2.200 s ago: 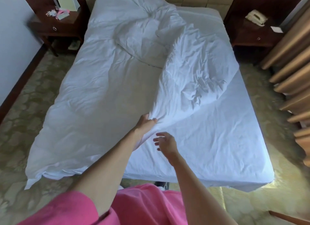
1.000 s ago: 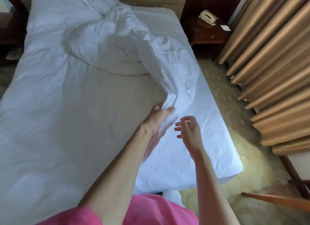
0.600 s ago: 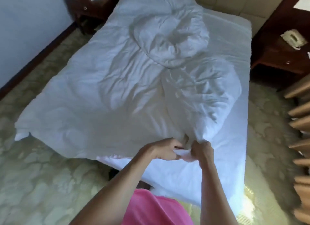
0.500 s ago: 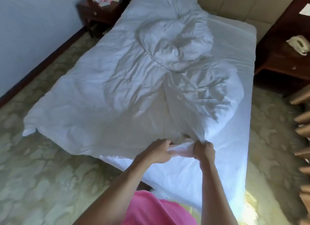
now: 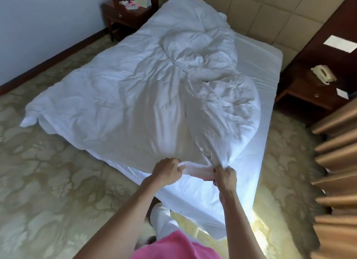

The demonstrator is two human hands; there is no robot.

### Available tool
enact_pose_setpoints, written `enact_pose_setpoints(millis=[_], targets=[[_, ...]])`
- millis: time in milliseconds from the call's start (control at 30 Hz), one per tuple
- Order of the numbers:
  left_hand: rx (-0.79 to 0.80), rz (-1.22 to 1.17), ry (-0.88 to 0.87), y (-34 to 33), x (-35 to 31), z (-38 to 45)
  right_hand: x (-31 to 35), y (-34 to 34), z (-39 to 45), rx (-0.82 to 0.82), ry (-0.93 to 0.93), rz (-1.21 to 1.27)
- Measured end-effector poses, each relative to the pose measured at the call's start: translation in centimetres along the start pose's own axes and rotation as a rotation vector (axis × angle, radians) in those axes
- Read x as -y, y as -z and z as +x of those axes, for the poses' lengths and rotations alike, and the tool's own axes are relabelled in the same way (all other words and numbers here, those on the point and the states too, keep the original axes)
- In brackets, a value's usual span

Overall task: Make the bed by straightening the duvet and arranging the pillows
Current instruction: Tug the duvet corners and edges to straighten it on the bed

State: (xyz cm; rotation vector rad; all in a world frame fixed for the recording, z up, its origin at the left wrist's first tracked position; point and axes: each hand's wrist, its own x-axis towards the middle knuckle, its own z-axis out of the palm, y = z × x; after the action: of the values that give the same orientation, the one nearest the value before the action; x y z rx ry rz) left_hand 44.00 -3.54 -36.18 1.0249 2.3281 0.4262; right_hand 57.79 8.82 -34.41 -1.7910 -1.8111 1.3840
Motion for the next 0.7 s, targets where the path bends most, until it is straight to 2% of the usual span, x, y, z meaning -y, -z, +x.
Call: enact_pose_setpoints(millis=[167, 267, 333, 400, 567, 600, 700], targets=[[-0.008, 0.027, 0.050, -2.0, -0.1, -4.9, -2.1, 1.6, -3.7, 0.098, 0.040, -0.087], [0.016, -0.034, 0.090, -2.4, -0.4, -6.2, -2.1, 2.6, -4.6, 0.138, 0.088, -0.109], [0.087, -0.194, 0.128, -2.2, -0.8, -6.5, -1.6, 3.3, -4.3, 0.162, 0.122, -0.121], [0.128, -0.462, 0.195, -1.8, -1.6, -6.0, -0.9, 3.9, -3.5, 0.185, 0.157, -0.149], [-0.012, -0.959, 0.363, -1.0, -6.9, -1.5, 0.1, 5.5, -0.9, 0.367, 0.355, -0.299], [-0.048, -0.991, 0.407, -1.0, -8.5, -0.1, 0.0, 6.0, 0.0, 0.425, 0.401, -0.352], [-0.169, -0.866, 0.558, -2.0, -11.7, 4.0, -0.8, 7.0, 2.9, 0.523, 0.452, -0.505]])
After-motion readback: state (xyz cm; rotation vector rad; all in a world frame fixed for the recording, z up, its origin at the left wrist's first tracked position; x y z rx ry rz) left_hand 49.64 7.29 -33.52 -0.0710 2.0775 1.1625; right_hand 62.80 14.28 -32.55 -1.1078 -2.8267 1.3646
